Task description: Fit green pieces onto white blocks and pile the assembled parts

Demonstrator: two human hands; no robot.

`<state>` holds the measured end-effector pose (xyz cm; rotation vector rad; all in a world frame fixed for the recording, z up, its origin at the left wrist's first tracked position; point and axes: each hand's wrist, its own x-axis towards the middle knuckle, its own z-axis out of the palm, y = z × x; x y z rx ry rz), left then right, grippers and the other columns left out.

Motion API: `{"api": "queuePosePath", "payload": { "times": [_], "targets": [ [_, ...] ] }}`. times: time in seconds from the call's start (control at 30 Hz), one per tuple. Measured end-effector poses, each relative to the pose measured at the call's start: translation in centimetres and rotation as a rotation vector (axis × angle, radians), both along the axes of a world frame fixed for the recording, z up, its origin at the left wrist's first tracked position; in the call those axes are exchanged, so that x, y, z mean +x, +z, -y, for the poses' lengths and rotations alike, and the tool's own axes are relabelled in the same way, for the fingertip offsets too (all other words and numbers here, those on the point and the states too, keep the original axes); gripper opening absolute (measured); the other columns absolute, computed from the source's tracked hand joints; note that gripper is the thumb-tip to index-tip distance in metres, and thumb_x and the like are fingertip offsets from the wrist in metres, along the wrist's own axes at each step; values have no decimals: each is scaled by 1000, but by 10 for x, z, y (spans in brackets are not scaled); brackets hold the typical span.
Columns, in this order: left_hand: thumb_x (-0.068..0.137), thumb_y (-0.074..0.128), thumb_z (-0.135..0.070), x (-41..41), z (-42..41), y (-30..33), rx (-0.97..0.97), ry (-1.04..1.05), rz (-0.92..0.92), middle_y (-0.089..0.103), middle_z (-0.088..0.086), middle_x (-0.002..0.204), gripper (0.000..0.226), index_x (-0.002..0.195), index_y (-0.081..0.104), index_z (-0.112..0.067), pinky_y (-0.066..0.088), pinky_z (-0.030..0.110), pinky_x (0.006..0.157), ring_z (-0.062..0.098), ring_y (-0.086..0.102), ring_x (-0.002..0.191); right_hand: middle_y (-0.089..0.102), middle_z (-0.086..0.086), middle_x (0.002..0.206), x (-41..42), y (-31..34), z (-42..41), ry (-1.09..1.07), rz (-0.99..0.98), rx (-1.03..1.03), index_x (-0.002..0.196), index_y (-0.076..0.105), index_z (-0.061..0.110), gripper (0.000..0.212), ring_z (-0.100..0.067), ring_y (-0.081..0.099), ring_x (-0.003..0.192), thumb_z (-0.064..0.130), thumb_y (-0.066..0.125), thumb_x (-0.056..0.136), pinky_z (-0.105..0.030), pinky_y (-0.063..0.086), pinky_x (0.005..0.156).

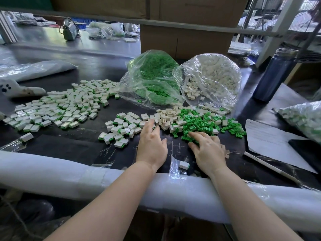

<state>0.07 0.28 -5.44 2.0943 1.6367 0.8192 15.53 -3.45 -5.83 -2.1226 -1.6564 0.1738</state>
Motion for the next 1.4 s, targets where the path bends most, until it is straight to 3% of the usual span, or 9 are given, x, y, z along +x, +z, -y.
{"api": "queuePosePath", "payload": {
  "times": [0.2, 0.4, 0.53, 0.7, 0.93, 1.03, 1.13, 1.3, 1.4],
  "targets": [
    [91, 55, -20, 2, 2, -2, 117, -92, 8, 46, 0, 130, 32, 121, 59, -7, 20, 19, 103, 16, 33, 124, 59, 20, 114, -3, 3, 3, 61, -58, 117, 103, 66, 35, 16, -12, 41, 110, 33, 62, 88, -25, 11, 73],
    [89, 59, -18, 3, 4, -2, 158, -145, 11, 51, -1, 113, 17, 102, 68, -11, 23, 14, 94, 16, 39, 112, 57, 18, 85, -4, 4, 5, 32, -20, 220, 90, 71, 28, 7, -14, 47, 99, 24, 66, 86, -25, 12, 73],
    [88, 61, -17, 3, 6, -1, 169, -164, 5, 51, -2, 110, 14, 98, 69, -12, 21, 11, 88, 16, 40, 109, 62, 13, 89, -4, 4, 6, 35, -15, 239, 92, 68, 26, 7, -16, 49, 98, 23, 65, 86, -27, 14, 73],
    [88, 60, -18, 4, 6, -1, 166, -171, -7, 51, -2, 110, 14, 97, 70, -13, 22, 12, 90, 15, 40, 109, 55, 9, 114, -6, 3, 4, 43, 39, 149, 113, 65, 30, 25, -15, 41, 110, 35, 58, 90, -28, 14, 75],
    [88, 62, -21, 4, 7, 0, 149, -223, 29, 51, -5, 109, 22, 109, 66, -17, 25, 12, 91, 13, 42, 109, 55, 14, 84, -4, 5, 6, 68, -38, 214, 83, 57, 27, 12, -13, 47, 89, 32, 68, 83, -28, 15, 72],
    [86, 64, -24, 5, 8, 3, 135, -305, 43, 58, -3, 113, 36, 122, 60, -20, 28, 12, 91, 13, 45, 108, 60, 11, 76, -7, 8, 9, 172, -178, 257, 81, 63, 19, 10, -16, 53, 82, 21, 73, 80, -31, 35, 79],
    [86, 65, -19, 6, 9, 4, 92, -336, 97, 66, 1, 107, 30, 116, 64, -17, 32, 5, 83, 11, 53, 99, 64, 10, 76, -10, 13, 12, 259, -311, 257, 83, 68, 14, 9, -15, 61, 78, 10, 74, 78, -32, 50, 75],
    [85, 65, -10, 3, 7, 4, 9, -262, 230, 70, -1, 98, 20, 105, 69, -13, 39, 2, 78, 4, 58, 85, 66, 5, 89, -8, 12, 12, 232, -237, 180, 92, 73, 17, 15, -16, 57, 91, 21, 75, 77, -33, 45, 86],
    [84, 66, -8, 1, 5, 4, -43, -218, 318, 65, -7, 88, 17, 99, 69, -13, 38, -3, 75, 3, 58, 81, 60, 7, 91, -8, 10, 11, 219, -182, 115, 85, 75, 15, 11, -17, 51, 98, 23, 75, 77, -36, 39, 92]
  ]
}}
